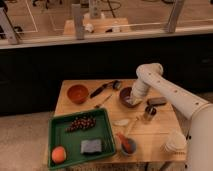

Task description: Wipe purple bowl with towel

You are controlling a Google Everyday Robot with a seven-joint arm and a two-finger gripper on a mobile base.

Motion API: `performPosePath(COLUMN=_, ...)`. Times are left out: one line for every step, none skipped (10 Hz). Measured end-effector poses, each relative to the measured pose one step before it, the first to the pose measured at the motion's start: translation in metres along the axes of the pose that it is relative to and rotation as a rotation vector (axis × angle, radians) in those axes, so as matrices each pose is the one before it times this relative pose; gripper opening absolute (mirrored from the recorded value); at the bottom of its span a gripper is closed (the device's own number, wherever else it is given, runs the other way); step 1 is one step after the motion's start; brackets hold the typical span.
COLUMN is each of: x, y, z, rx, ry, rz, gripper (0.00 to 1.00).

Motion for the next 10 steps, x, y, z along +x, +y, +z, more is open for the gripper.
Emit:
performPosePath(x=0.00712, y=-0.00170, z=0.00033, rx=0.00339, ry=0.00719, rz=0.01371, gripper=0.06)
performPosePath(x=0.00764, y=-0.00267, z=0.00042, rx=0.00281, ry=0.00889, rz=0.01493, gripper=0.06)
performPosePath(x=0.00444, y=-0.00306, z=0.00251, rx=-0.00234, ry=0.00720, rz=0.01096, gripper=0.06)
performPosePath(x=0.00371, y=-0.00743, z=0.00345, rx=0.00415, ry=0.00550, rz=0.00954, gripper=0.06)
performPosePath(x=0.00229, y=-0.00737, z=0.00338, rx=0.00171, ry=0.00600, rz=0.00630, gripper=0.06)
performPosePath(x=0.00064, y=-0.01067, z=0.00427, rx=0.00446, ry=0.00682, rz=0.00486, gripper=0.06)
performPosePath(x=-0.00207, y=-0.00740, z=0.00252, rx=0.00500, ry=0.00214, rz=-0.00015, gripper=0.06)
performPosePath(x=-0.00270, y=-0.00573, z=0.00126, rx=0.00424, ry=0.00085, rz=-0.00176, gripper=0.06)
performPosePath(x=-0.00396, y=-0.00580, z=0.00079, rx=0.00589, ry=-0.00198, rz=-0.00219, gripper=0.06)
performPosePath(x=-0.00059, y=-0.00503, z=0.00033, rx=0.00577, ry=-0.00138, rz=0.00975, gripper=0.06)
